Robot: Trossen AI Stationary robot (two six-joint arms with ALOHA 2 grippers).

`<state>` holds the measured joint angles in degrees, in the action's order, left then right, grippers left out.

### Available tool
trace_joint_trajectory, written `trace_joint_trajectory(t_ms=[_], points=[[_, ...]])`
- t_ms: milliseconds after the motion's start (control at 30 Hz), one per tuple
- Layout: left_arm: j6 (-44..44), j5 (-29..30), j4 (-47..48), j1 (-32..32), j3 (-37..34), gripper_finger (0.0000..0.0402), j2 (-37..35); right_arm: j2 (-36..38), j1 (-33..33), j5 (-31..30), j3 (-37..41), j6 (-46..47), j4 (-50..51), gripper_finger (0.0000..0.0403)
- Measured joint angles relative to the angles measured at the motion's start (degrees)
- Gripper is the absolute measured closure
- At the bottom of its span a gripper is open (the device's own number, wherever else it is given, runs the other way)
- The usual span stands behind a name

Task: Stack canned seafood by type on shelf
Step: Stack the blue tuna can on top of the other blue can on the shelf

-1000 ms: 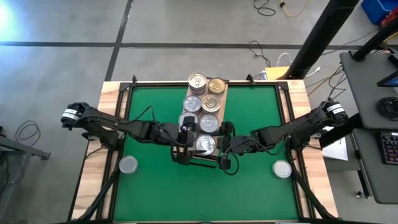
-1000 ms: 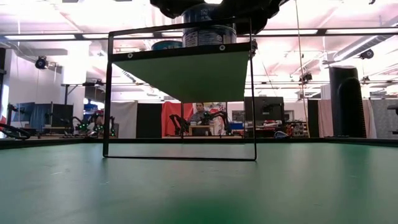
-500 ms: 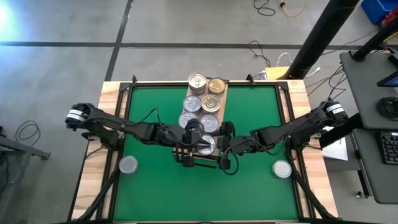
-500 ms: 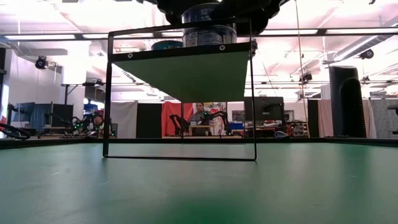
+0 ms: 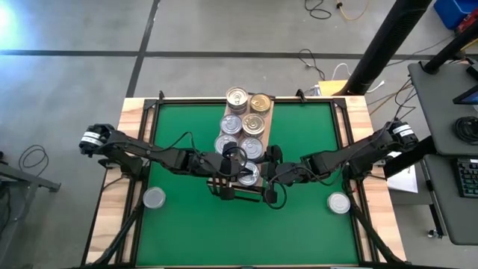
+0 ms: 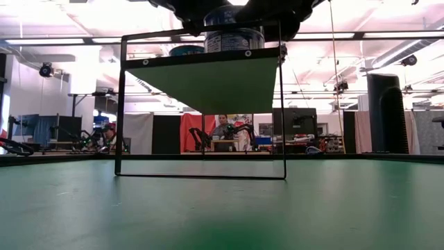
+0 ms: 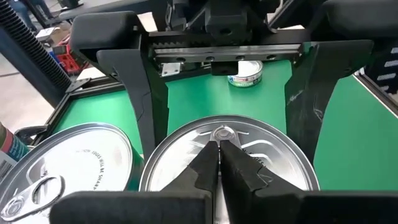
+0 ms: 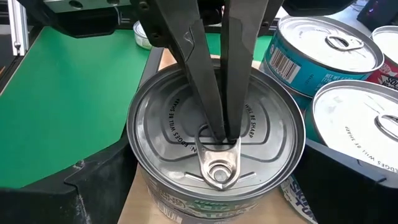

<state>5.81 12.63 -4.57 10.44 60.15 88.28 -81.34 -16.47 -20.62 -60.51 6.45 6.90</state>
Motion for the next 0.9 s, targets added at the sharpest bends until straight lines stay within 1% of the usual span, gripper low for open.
trace_joint_trajectory(t_ms=[267,667,900], points=[[-1.32,0.58,-0.91,-0.04,-0.31,0.0401,2.94,0.24,-0.02,0.06,-0.20,3.48,4.70,0.0018],[-2.14,0.83,-0.05,-0.01,-0.42,0.0401,3.08,0.61,-0.11,1.38,-0.20,3.76,7.38,0.0019],[-2.24,0.75,0.06,0.11,-0.42,0.0401,3.08,3.11,-0.26,4.15,0.17,4.69,16.47,0.0019]])
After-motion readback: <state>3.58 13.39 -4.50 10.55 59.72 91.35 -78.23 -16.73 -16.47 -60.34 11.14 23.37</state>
